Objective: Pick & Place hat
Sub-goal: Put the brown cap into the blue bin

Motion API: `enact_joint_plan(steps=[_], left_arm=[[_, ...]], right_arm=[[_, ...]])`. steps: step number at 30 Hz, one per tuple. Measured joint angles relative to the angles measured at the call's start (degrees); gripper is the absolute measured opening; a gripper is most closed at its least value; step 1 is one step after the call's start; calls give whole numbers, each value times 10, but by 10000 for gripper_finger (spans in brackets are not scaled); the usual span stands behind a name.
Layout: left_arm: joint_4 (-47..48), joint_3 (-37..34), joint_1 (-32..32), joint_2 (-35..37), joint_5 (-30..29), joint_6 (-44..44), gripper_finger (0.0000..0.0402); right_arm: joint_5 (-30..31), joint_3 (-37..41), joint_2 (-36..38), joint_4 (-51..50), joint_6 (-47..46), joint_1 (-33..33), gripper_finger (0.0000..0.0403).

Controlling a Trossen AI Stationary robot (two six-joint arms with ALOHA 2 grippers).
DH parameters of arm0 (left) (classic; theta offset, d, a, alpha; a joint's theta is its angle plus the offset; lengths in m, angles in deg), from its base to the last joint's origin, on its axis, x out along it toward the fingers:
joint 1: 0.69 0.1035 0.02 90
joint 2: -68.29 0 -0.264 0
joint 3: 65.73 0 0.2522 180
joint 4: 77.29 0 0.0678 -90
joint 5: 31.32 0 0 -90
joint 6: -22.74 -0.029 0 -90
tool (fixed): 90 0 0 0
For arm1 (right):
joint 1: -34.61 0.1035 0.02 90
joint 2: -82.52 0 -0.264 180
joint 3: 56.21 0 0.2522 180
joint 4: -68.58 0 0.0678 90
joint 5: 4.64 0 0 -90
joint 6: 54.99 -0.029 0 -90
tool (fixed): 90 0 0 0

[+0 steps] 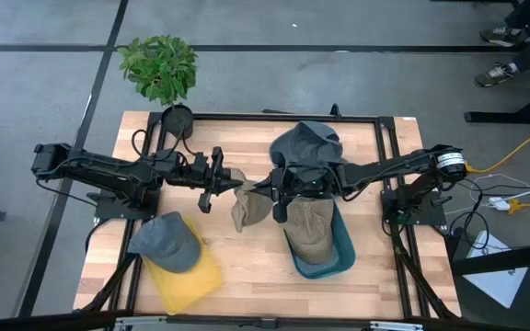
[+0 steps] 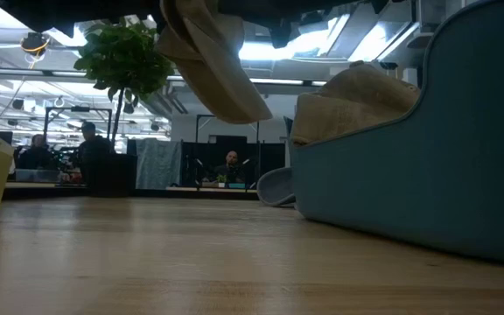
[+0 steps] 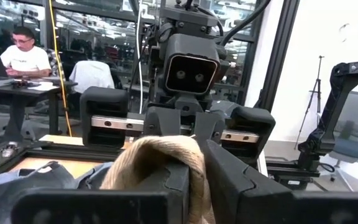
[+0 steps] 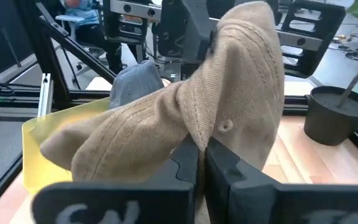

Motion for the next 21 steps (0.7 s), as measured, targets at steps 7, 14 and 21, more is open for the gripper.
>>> enact_joint_plan(steps=[7,14,21], left_arm=[[2,0,-2,16,10,-58,87],[26,0,-3,90,100,-101,144],[101,0,-3,126,127,-102,153]], right_arm=[[20,-4,0,-2,-36,5,7],[49,-74,0,-61,-52,10,5],[79,-185,0,-212,-97,25,5]])
